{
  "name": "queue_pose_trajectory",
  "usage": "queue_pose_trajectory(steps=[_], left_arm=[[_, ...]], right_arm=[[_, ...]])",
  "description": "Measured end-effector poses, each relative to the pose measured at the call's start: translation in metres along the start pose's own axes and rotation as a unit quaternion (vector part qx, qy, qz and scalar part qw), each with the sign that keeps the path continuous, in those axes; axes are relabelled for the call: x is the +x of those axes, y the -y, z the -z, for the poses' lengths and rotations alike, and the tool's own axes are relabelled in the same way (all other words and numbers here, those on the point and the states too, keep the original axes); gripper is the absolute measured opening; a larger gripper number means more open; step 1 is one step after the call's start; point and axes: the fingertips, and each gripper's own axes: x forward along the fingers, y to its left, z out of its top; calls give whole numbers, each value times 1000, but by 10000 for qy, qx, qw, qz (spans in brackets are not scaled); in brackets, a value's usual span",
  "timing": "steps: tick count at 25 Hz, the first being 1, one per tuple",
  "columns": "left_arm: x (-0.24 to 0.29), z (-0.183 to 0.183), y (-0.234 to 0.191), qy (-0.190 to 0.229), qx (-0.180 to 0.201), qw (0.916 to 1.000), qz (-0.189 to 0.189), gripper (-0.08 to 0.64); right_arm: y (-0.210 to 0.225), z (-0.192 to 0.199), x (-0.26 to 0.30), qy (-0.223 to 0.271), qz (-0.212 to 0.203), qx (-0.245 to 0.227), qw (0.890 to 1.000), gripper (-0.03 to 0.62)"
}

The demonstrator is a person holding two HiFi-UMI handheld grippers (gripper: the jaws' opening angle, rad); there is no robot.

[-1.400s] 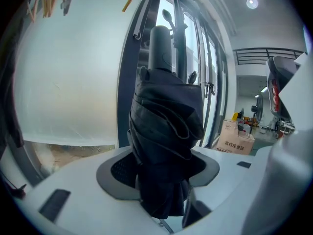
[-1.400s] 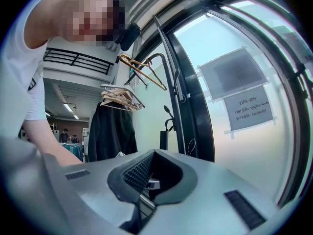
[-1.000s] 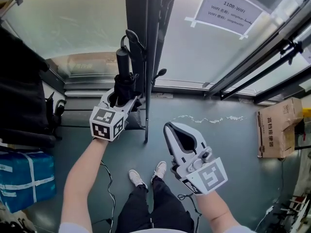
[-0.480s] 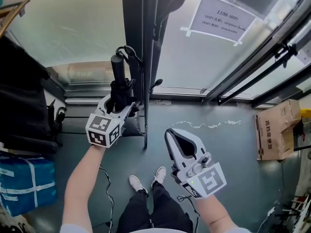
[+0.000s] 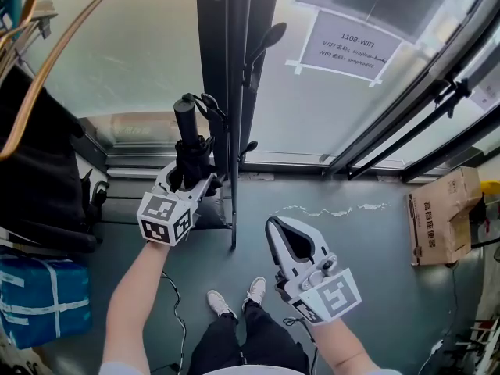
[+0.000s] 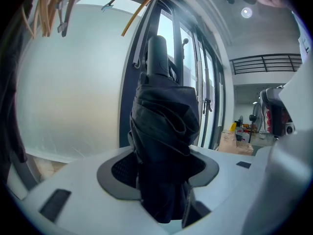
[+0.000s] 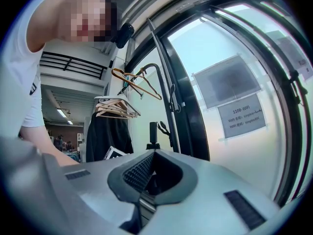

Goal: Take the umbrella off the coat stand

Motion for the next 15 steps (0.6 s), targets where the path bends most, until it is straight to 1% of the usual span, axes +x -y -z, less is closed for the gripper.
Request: queue_pose_trajectory(steps=[7, 12, 15], left_arm=[[-10, -23, -1, 55, 153, 9998, -85, 242], [-17, -36, 3, 124, 141, 9997, -135, 242], [-21, -39, 4, 96, 176, 9996, -198, 241]], right_arm=[[-3, -19, -1, 121, -101, -28, 9999, 17], [-2, -29, -7, 193, -160, -27, 9997, 17], [-1, -35, -10, 227, -196, -50, 9995, 17]])
